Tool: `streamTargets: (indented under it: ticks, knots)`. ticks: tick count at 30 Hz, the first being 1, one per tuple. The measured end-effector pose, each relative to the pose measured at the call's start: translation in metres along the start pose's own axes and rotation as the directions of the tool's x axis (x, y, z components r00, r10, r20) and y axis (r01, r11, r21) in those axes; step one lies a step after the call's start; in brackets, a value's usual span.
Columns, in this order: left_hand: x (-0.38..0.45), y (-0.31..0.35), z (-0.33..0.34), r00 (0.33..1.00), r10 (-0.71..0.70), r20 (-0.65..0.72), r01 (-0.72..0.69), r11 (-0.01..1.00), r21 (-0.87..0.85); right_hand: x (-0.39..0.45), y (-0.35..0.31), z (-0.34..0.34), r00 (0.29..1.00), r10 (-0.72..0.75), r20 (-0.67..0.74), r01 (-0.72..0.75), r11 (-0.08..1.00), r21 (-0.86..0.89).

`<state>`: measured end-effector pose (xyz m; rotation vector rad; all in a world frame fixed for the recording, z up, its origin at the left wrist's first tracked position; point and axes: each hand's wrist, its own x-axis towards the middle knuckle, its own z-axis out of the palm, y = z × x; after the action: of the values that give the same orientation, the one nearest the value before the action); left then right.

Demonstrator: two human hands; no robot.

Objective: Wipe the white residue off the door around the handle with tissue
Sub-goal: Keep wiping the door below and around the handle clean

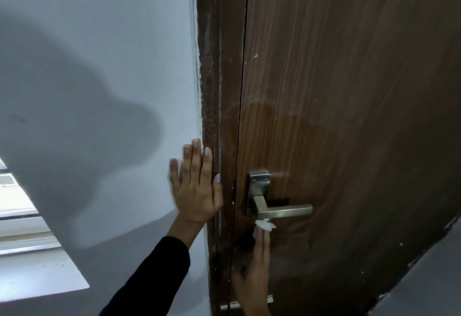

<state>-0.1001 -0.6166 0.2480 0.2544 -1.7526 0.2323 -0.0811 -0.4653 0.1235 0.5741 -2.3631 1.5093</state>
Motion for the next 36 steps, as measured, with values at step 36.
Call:
streamTargets:
  ticks: [36]
  knots:
    - [0.008, -0.002, -0.019, 0.998, -0.015, 0.062, 0.019, 0.998, -0.063, 0.008, -0.018, -0.003, 0.94, -0.332, -0.084, 0.319, 0.938, -0.139]
